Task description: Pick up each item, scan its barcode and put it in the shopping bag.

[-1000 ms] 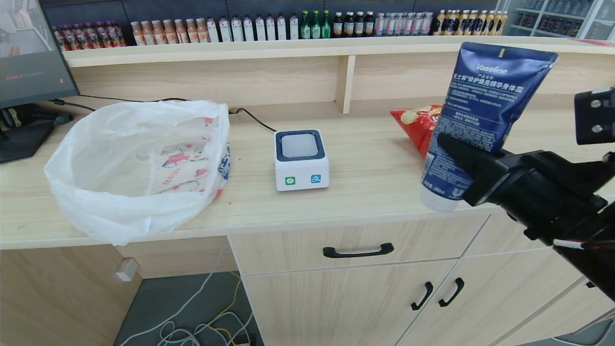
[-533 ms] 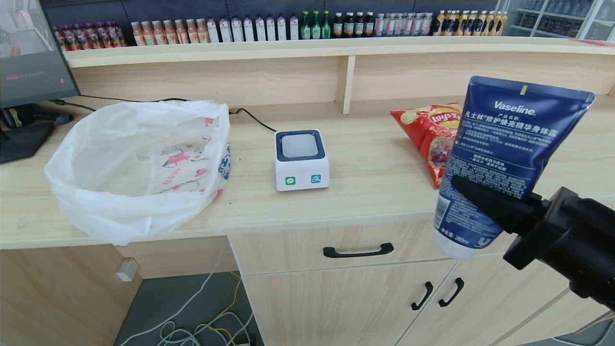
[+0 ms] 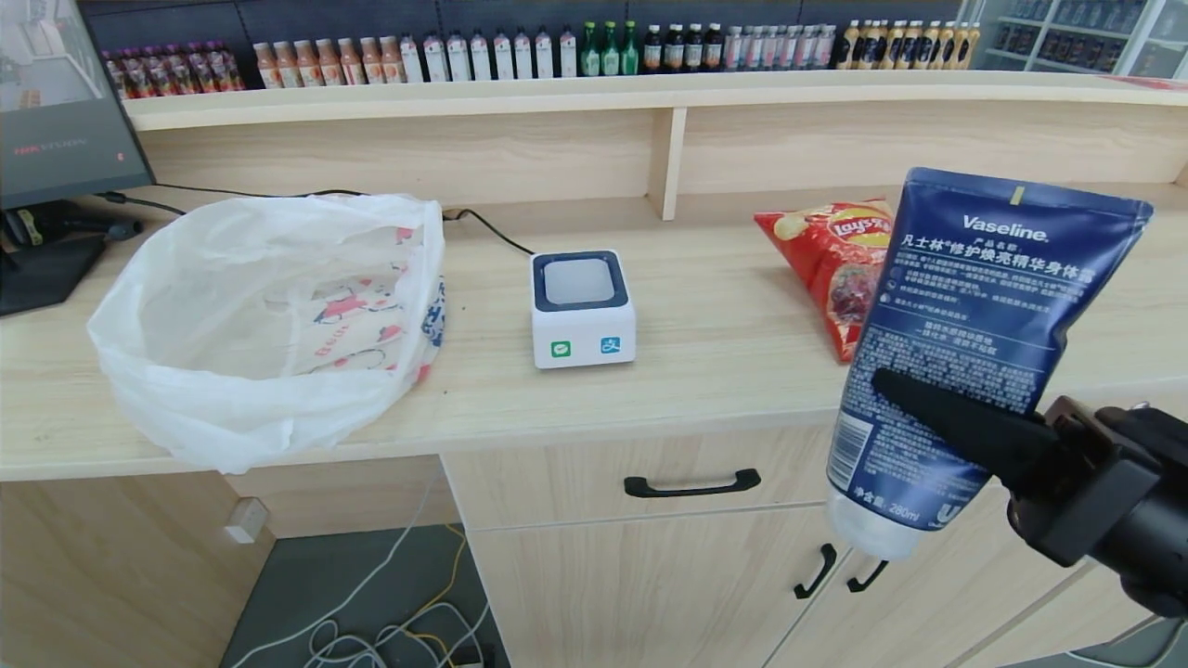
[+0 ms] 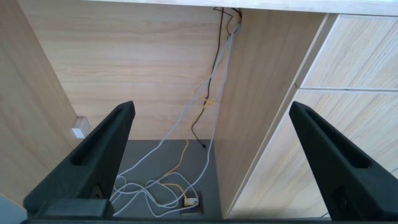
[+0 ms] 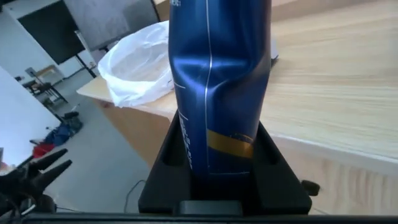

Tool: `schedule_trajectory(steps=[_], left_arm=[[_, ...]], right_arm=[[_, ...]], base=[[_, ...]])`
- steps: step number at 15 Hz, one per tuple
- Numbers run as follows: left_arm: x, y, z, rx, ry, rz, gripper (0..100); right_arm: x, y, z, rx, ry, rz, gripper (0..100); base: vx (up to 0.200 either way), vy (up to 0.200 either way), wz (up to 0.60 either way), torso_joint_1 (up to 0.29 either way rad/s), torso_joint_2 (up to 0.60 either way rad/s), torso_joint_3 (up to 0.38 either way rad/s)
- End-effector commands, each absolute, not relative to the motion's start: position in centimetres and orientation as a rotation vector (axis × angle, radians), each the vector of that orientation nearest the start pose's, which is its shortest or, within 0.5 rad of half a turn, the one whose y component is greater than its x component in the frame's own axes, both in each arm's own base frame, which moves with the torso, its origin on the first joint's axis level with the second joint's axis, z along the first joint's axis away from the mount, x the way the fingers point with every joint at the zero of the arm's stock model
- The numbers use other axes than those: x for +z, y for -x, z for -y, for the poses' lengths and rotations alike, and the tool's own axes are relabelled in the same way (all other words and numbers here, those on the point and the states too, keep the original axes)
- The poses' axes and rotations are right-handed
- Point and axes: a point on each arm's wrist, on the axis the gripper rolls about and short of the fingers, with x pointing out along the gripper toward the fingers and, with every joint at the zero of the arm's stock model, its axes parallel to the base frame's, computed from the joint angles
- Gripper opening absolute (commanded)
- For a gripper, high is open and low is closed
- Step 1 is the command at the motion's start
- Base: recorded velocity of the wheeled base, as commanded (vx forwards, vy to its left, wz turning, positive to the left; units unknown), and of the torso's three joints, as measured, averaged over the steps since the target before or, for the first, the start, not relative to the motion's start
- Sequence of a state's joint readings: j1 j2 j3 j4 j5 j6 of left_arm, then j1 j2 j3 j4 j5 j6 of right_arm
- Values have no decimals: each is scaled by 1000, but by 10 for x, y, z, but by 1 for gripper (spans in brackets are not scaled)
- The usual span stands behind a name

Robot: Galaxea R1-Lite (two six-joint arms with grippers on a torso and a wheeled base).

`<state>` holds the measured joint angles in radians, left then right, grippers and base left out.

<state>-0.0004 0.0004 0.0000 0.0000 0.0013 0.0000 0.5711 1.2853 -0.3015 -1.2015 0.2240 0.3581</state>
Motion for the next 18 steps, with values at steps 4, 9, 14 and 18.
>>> schedule_trajectory(steps=[4,9,14,18], left_arm=[[75,23,0,2,0,0,100],[75,23,0,2,0,0,100],[75,23,0,2,0,0,100],[75,23,0,0,0,0,100]], right_arm=[[212,-134,-104,982,-562,20,0],[231,-128,-114,1089,-700,36,0],[238,-129,-115,1116,-878,-45,0],[238,-135,-130,1170,-940,-63,0]], base=[[0,0,0,0,0,0],[0,0,0,0,0,0],[0,0,0,0,0,0],[0,0,0,0,0,0]])
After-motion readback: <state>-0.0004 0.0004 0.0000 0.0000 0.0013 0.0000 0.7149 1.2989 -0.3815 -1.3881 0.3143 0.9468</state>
